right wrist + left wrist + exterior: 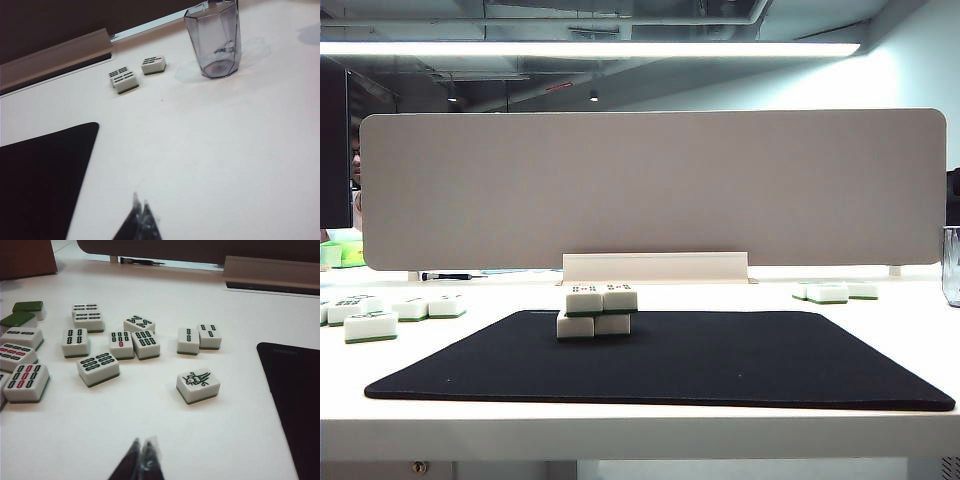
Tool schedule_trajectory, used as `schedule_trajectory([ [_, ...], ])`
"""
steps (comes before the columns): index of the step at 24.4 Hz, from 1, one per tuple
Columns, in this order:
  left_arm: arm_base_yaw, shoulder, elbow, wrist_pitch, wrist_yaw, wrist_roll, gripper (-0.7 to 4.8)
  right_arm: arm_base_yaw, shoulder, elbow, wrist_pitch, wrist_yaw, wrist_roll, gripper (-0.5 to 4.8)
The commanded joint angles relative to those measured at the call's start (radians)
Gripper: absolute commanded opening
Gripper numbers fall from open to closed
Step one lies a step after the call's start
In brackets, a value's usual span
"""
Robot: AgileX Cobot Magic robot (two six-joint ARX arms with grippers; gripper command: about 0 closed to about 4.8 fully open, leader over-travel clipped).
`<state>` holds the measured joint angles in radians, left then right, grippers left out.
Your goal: Arrange four mahjong tiles into a neat stack, creating two layers of paired tiles.
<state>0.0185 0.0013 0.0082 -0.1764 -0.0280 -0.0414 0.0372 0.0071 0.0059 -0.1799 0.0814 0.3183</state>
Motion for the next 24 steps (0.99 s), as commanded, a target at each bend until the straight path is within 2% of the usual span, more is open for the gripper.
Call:
schedule_trajectory([
  [1,0.001,0.0,-0.002,-0.01,0.006,0.002,0.08,0.013,-0.008,-0.001,0.004,0.021,-0.044,-0.01],
  [24,0.001,0.0,-0.002,-0.01,0.006,0.002,0.08,0.014,-0.008,0.0,0.005,0.01,-0.06,-0.01],
])
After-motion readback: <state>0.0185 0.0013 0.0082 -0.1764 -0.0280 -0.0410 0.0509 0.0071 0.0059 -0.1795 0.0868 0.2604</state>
